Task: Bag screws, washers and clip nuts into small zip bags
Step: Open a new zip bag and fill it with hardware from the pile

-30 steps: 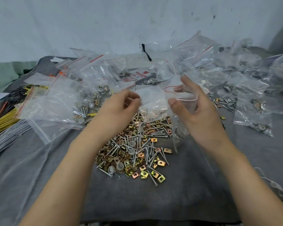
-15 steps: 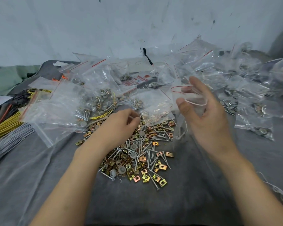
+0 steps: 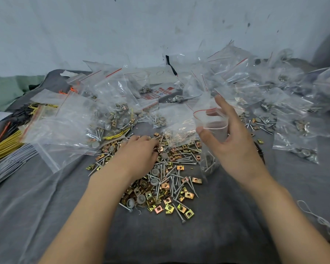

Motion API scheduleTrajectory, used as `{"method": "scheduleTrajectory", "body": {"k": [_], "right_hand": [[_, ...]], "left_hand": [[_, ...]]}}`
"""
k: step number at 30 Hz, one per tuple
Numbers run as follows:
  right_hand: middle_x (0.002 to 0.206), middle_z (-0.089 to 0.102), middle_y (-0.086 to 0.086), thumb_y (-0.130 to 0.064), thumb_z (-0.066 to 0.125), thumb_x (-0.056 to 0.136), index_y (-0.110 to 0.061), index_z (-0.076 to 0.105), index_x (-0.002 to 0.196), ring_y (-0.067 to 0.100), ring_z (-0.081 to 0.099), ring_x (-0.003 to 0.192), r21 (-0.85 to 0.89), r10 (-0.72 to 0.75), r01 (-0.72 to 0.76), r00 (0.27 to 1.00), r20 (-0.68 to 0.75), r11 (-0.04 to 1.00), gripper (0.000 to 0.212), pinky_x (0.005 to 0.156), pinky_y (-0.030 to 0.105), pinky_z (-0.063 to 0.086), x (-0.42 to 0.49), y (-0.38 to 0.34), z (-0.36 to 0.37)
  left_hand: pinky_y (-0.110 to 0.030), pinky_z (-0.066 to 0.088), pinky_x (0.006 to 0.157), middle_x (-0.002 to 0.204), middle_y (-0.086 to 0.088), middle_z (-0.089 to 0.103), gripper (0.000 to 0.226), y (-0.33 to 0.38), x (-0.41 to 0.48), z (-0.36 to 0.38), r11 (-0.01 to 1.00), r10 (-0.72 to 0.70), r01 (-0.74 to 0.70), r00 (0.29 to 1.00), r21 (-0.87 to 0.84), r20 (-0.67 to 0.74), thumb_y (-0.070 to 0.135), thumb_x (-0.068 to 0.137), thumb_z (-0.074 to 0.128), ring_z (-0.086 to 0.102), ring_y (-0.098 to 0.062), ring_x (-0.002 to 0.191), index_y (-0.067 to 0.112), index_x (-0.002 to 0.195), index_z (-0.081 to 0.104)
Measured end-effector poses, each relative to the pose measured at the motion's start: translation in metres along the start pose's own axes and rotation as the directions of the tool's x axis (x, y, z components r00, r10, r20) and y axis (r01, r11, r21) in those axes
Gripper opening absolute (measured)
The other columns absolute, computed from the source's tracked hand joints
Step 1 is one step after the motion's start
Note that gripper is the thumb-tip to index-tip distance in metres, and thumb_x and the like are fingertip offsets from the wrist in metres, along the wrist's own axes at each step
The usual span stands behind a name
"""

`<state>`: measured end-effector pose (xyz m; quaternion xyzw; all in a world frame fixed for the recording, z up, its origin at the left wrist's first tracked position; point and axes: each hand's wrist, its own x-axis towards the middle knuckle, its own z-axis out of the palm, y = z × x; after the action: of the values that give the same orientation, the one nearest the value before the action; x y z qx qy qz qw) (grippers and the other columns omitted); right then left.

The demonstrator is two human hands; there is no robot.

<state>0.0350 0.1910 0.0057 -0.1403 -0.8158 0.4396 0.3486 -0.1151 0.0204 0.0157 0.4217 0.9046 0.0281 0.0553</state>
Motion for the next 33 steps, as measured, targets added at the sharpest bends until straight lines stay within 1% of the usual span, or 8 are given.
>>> {"method": "scheduleTrajectory", "body": {"k": [4,8,12,16,19,23,28,33], "right_hand": [[0.133,0.053,-0.024,-0.054,0.068,0.086,-0.051,0.025,0.152,-0.008,0.044,0.128,-0.016,0.016,-0.016,1.0,0.014,1.0,0.079,0.101,0.01,0.029,-0.001,0.001,0.0],[0.132,0.054,-0.025,-0.052,0.068,0.086,-0.049,0.026,0.153,-0.005,0.046,0.128,-0.004,0.019,-0.019,1.0,0.011,1.0,0.078,0.103,0.011,0.03,0.0,0.0,-0.001],[0.129,0.054,-0.03,-0.053,0.067,0.086,-0.05,0.026,0.152,-0.014,0.043,0.126,-0.023,0.009,-0.009,1.0,-0.003,1.0,0.078,0.096,-0.003,0.026,0.0,0.001,-0.001],[0.127,0.054,-0.031,-0.051,0.067,0.087,-0.05,0.027,0.152,-0.009,0.047,0.126,-0.01,0.005,-0.005,1.0,-0.001,1.0,0.076,0.102,0.007,0.032,0.0,0.001,-0.001],[0.132,0.053,-0.03,-0.049,0.069,0.088,-0.049,0.029,0.152,-0.015,0.043,0.127,-0.02,-0.008,0.008,1.0,-0.008,1.0,0.075,0.098,-0.003,0.027,0.0,0.004,-0.003],[0.133,0.054,-0.029,-0.044,0.07,0.091,-0.045,0.031,0.152,-0.018,0.04,0.128,-0.042,-0.03,0.029,0.999,-0.021,0.999,0.073,0.098,-0.004,0.025,0.003,0.007,-0.005],[0.129,0.056,-0.026,-0.045,0.069,0.092,-0.046,0.03,0.152,-0.01,0.045,0.128,-0.04,-0.033,0.033,0.999,-0.015,0.999,0.071,0.099,-0.001,0.028,0.004,0.012,-0.006],[0.131,0.055,-0.027,-0.048,0.068,0.091,-0.047,0.029,0.152,-0.01,0.044,0.13,-0.034,-0.02,0.019,1.0,-0.011,0.999,0.073,0.102,0.005,0.027,0.004,0.011,-0.007]], "left_hand": [[-0.054,0.015,0.119,0.151,0.003,0.041,0.047,-0.001,-0.002,0.001,0.996,0.025,-0.02,0.998,-0.087,0.061,0.029,0.103,0.037,0.028,-0.021,0.143,0.032,0.15,0.033],[-0.053,0.012,0.119,0.153,0.005,0.038,0.05,-0.003,-0.003,0.001,0.995,0.056,-0.048,0.995,-0.091,0.08,0.039,0.103,0.036,0.027,-0.019,0.144,0.039,0.152,0.025],[-0.049,0.018,0.116,0.145,0.0,0.04,0.05,0.001,0.004,0.0,0.997,0.059,-0.055,0.994,-0.05,0.093,0.049,0.102,0.037,0.03,-0.021,0.14,0.043,0.15,0.027],[-0.047,0.019,0.113,0.136,-0.002,0.045,0.045,0.003,0.012,-0.005,0.995,0.031,-0.02,0.993,-0.093,0.118,0.05,0.098,0.049,0.037,-0.024,0.135,0.041,0.14,0.039],[-0.044,0.026,0.107,0.131,0.0,0.052,0.035,0.005,0.015,-0.007,0.993,0.047,-0.034,0.993,-0.111,0.111,0.047,0.096,0.054,0.043,-0.024,0.128,0.038,0.129,0.045],[-0.041,0.032,0.099,0.122,0.003,0.06,0.022,0.006,0.018,-0.007,0.993,0.06,-0.05,0.994,-0.105,0.096,0.043,0.097,0.054,0.05,-0.023,0.118,0.035,0.117,0.052],[-0.034,0.034,0.078,0.089,0.011,0.058,0.023,0.003,0.018,-0.007,0.991,0.06,-0.049,0.995,-0.126,0.084,0.042,0.098,0.049,0.051,-0.015,0.081,0.03,0.118,0.053],[-0.028,0.046,0.071,0.097,0.007,0.062,0.021,-0.011,0.017,-0.005,0.97,0.084,-0.067,0.994,-0.233,0.064,0.037,0.099,0.053,0.058,-0.01,0.08,0.028,0.118,0.058]]}}
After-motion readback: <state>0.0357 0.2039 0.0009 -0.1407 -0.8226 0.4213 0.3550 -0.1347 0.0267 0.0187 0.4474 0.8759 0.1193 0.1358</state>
